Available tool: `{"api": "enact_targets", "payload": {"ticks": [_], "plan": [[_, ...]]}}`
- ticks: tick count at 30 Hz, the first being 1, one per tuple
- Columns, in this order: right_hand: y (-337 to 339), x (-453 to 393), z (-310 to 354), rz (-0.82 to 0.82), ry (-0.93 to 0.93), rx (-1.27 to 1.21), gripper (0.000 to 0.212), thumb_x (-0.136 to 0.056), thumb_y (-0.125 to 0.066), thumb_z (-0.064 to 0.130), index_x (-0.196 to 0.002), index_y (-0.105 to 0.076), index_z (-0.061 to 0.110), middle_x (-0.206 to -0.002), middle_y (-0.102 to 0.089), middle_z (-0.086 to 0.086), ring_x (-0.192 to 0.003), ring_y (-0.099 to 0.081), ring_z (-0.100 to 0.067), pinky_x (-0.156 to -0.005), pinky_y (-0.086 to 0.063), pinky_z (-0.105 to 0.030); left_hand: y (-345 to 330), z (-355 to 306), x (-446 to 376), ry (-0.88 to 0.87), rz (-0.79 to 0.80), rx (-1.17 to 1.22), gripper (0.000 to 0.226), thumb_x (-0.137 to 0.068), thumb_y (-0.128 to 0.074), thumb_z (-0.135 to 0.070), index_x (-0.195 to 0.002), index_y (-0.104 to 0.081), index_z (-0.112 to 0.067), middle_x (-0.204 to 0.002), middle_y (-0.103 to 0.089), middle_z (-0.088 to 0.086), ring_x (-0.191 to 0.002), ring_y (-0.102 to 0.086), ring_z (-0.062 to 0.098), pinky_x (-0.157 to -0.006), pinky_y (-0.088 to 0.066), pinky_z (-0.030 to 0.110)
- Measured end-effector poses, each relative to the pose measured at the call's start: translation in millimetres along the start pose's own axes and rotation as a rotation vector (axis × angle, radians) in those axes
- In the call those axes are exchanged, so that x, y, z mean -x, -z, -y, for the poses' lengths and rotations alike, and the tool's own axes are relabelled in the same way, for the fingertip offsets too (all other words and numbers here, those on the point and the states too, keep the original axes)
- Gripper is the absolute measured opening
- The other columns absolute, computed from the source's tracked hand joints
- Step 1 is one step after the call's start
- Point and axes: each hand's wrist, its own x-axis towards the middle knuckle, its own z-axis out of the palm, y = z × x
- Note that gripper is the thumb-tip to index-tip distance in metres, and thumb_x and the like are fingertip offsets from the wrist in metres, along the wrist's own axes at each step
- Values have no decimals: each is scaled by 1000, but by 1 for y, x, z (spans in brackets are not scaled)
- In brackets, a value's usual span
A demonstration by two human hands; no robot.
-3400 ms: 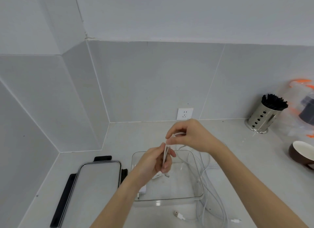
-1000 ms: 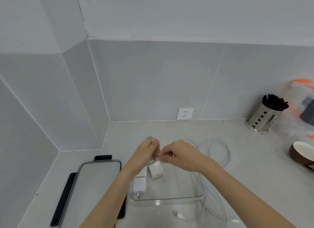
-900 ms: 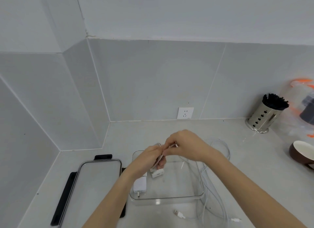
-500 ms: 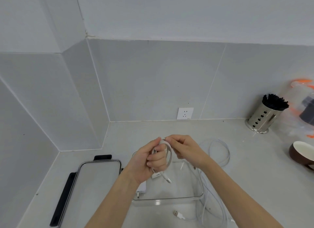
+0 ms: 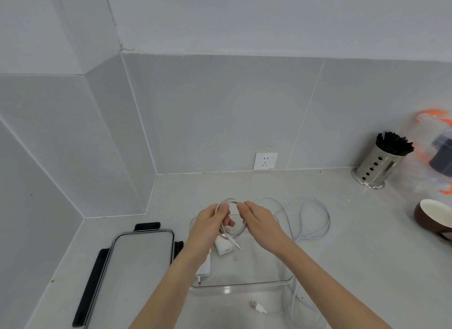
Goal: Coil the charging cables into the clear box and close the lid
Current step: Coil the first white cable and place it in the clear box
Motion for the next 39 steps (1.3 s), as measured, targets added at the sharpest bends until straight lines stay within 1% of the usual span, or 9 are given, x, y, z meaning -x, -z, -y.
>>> {"api": "enact_targets", "payload": {"ticks": [2,6,9,12,16,21,26,32,39], "plan": [[0,-1,0,-19,9,-3,38,-99,-36,32,-66,-39,14,-58,-37,5,-54,-34,-10,-51,-33,-14,-3,5,4,-117,-73,-259,34,-97,-39,-28,-69,-49,-12,-59,-51,-5,-57,-49,5,-55,-38,12],[6,-3,-4,73,-33,-177,36,-95,-44,35,-65,-52,18,-50,-38,11,-45,-34,-5,-45,-28,-15,3,13,5,-206,-154,-543,38,-98,-30,-32,-65,-38,-15,-62,-48,7,-60,-42,20,-65,-39,39],[17,-5,-11,113,-64,-257,26,-94,-44,23,-80,-66,21,-50,-43,11,-46,-36,-5,-46,-30,-16,10,11,2,-210,-189,-574,39,-98,-29,-32,-63,-35,-15,-66,-48,11,-61,-41,22,-62,-36,34],[23,-6,-25,101,118,112,24,-95,-44,17,-97,-68,17,-73,-63,2,-69,-50,-11,-66,-39,-15,12,7,4,-196,-196,-435,40,-98,-33,-27,-63,-38,-10,-59,-44,6,-56,-39,17,-56,-33,23],[11,-7,-43,-42,264,457,26,-96,-46,25,-105,-69,16,-91,-62,-6,-89,-50,-21,-79,-38,-24,5,4,9,-171,-167,-284,41,-98,-36,-25,-58,-37,-13,-53,-38,-1,-49,-36,14,-52,-31,26],[-4,-7,-34,-122,-12,-252,22,-94,-48,12,-88,-69,9,-74,-64,-7,-67,-62,-16,-69,-54,-29,-9,3,12,-156,-162,-208,41,-98,-36,-26,-60,-40,-14,-52,-40,-3,-49,-38,12,-53,-32,25],[-10,-5,-19,-116,-261,-884,19,-93,-50,9,-88,-67,4,-68,-68,-6,-55,-65,-13,-56,-55,-21,-14,9,8,-167,-208,-310,40,-98,-34,-24,-60,-38,-14,-57,-42,0,-56,-38,15,-56,-32,24],[-9,-6,-15,-85,-476,-1075,16,-90,-56,9,-82,-70,6,-59,-69,-1,-51,-64,-10,-54,-56,-21,-12,17,4,-164,-248,-417,41,-99,-32,-25,-60,-35,-15,-57,-40,0,-54,-36,12,-52,-34,14],[-12,-7,-9,28,-644,-1189,33,-94,-48,11,-67,-65,4,-48,-64,-3,-40,-61,-14,-52,-56,-26,-10,22,2,-234,-253,-635,39,-99,-27,-26,-61,-29,-21,-53,-37,-2,-51,-34,11,-51,-27,27]]}}
